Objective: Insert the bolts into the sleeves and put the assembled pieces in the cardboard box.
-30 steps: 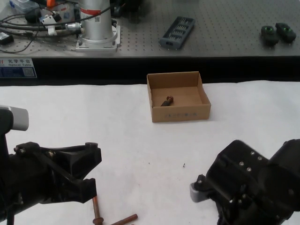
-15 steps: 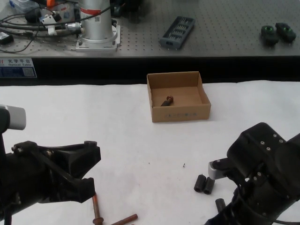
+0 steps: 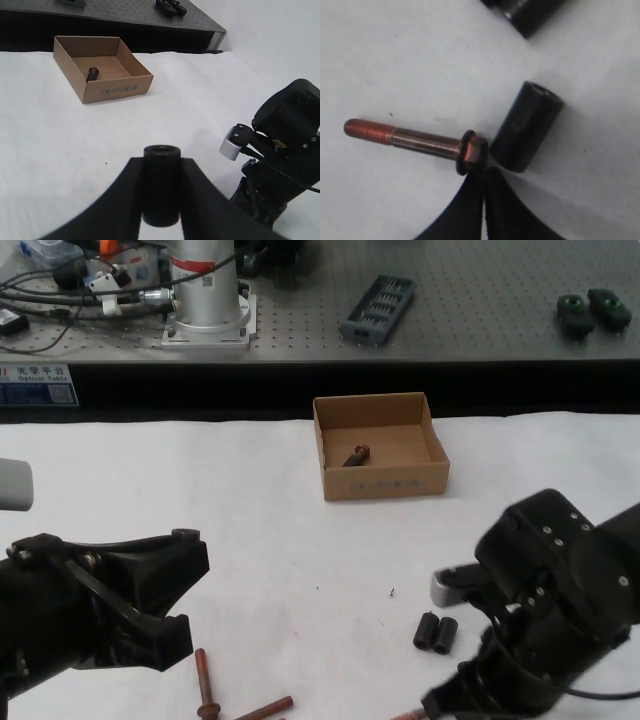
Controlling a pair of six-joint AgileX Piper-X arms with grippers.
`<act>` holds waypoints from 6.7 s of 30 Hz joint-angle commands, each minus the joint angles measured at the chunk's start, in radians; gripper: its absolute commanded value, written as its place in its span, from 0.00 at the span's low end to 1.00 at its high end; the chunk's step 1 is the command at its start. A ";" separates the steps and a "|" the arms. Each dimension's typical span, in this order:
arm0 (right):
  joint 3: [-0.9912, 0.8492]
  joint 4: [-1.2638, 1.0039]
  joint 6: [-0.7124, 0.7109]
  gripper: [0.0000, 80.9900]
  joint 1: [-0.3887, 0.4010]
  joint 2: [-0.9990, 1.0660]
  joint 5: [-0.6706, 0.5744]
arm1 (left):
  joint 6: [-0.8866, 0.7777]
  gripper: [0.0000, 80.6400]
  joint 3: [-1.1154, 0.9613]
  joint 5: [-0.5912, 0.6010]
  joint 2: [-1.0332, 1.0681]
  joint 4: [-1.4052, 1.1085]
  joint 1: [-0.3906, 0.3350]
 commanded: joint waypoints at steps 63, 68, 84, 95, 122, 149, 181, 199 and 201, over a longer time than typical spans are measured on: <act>-0.243 -0.079 0.183 0.35 0.022 0.185 -0.149 | -0.030 0.09 -0.005 -0.006 -0.008 -0.006 0.003; -0.243 -0.076 0.217 0.35 0.022 0.206 -0.144 | -0.030 0.09 -0.005 -0.006 -0.008 -0.006 0.003; -0.248 -0.079 0.267 0.35 0.110 0.273 -0.095 | -0.030 0.09 -0.005 0.016 -0.008 -0.006 0.003; -0.291 0.100 0.168 0.20 0.122 0.275 0.055 | -0.030 0.09 -0.005 0.020 -0.008 -0.006 0.003; -0.294 0.200 -0.013 0.41 0.127 0.275 0.073 | -0.030 0.09 -0.005 0.020 -0.008 -0.006 0.003; -0.294 0.237 -0.022 0.08 0.127 0.275 0.267 | -0.030 0.09 -0.005 0.020 -0.008 -0.006 0.003; -0.289 -0.020 -0.070 0.04 0.127 -0.005 0.055 | -0.020 0.09 -0.005 0.039 -0.008 -0.006 0.003; -0.289 -0.148 -0.070 0.04 0.127 -0.242 -0.161 | 0.083 0.09 0.066 0.101 -0.008 -0.129 0.003; -0.289 -0.184 -0.070 0.04 0.127 -0.265 -0.179 | 0.076 0.09 0.115 0.130 -0.008 -0.206 0.003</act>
